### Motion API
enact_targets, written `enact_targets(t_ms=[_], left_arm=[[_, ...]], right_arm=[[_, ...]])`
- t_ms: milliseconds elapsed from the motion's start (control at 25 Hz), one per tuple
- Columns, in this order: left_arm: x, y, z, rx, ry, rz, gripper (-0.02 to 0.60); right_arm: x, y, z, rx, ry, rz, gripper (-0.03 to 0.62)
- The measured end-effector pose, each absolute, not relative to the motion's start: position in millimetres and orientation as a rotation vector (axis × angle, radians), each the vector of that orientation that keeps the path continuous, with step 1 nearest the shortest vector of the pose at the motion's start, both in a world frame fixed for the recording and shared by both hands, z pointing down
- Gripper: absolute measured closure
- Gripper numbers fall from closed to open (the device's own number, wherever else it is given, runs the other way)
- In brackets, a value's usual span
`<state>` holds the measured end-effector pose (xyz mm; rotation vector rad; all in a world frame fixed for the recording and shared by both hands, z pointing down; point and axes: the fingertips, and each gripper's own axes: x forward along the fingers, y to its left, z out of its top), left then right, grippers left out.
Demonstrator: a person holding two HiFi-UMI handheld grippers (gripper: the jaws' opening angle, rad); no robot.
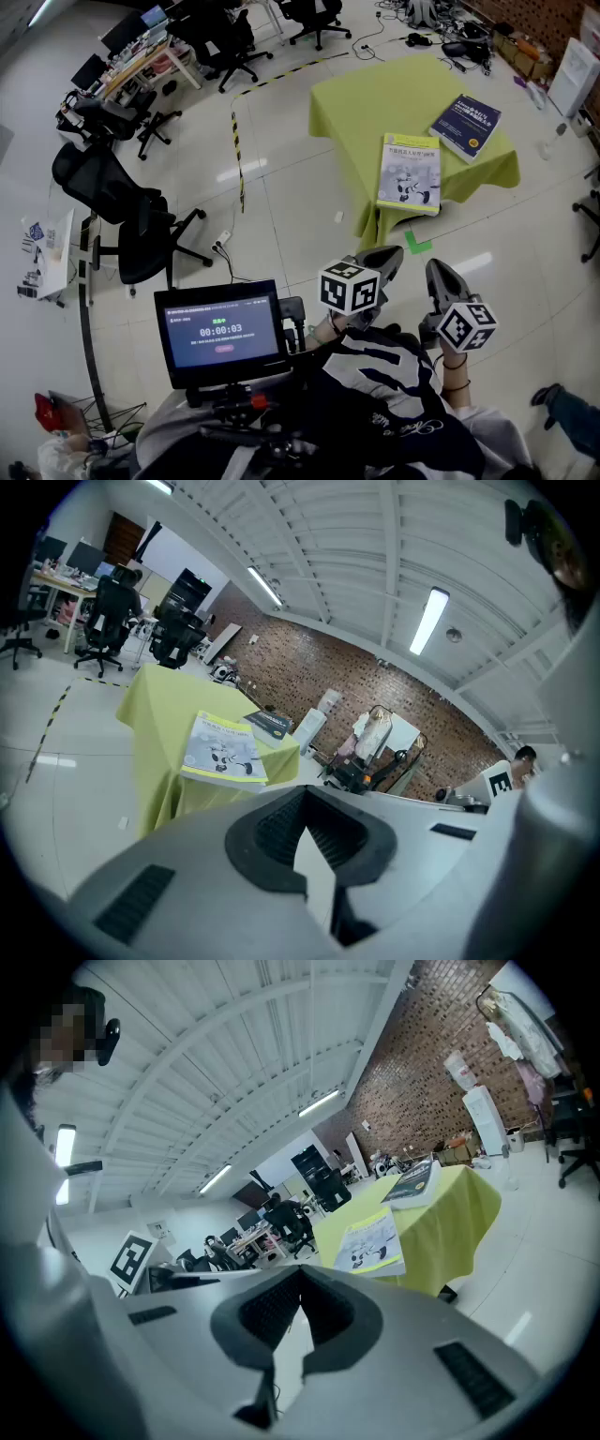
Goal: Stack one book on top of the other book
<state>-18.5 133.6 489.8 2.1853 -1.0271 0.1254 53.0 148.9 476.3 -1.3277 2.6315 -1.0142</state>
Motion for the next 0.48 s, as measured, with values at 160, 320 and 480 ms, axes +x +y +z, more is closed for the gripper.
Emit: enact_targets(t_ms=[160,320,480], left_arm=[[-7,130,485,2.217,-0.993,0.138,0.578],[4,128,495,2.238,-0.981,0.192,0.578],[-15,115,505,2.189,-1.046,0.196,0.577]], right_arm=[[59,145,474,-1.341,2.620,-1.006,0.600],[70,133,489,-1.333,2.602,-1.043,0.600],[68,114,505,-1.316,2.595,-1.092,0.600]])
